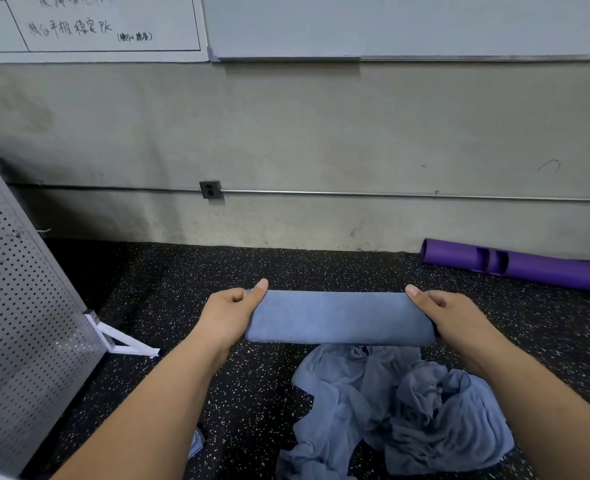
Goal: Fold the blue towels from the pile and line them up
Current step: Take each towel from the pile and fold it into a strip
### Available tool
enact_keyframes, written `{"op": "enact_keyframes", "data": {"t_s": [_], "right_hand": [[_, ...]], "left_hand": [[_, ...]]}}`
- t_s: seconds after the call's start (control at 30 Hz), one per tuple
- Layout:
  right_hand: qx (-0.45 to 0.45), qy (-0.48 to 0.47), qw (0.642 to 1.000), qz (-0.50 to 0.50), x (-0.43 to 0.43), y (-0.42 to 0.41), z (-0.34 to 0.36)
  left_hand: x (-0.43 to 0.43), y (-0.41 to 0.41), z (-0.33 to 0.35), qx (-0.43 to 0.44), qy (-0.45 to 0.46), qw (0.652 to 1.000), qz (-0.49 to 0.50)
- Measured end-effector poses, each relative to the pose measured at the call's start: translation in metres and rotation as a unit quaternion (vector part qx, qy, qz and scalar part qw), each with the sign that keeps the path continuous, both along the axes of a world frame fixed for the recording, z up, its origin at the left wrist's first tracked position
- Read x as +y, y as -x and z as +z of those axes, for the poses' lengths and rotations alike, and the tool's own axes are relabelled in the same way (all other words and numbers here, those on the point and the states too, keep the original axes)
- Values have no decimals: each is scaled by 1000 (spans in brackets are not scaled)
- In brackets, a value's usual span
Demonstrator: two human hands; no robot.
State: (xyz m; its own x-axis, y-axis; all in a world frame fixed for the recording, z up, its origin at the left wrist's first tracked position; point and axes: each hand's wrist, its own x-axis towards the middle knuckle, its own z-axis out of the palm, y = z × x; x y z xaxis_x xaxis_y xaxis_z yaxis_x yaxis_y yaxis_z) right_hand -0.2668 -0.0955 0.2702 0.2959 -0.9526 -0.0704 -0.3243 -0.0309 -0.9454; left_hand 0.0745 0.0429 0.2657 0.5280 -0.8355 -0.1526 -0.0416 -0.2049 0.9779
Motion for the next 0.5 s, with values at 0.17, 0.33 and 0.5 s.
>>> {"op": "enact_keyframes", "data": {"t_s": [0.17,0.33,0.5], "right_hand": [[26,3,1000,2,-2,0,-3],[47,2,999,-13,-4,0,-5],[38,-1,999,-28,-2,0,-4]], "left_hand": [[-1,-2,2,103,-39,994,0],[-1,-1,-5,91,-50,991,-78],[-1,-2,-6,-79,-33,996,-41]]}}
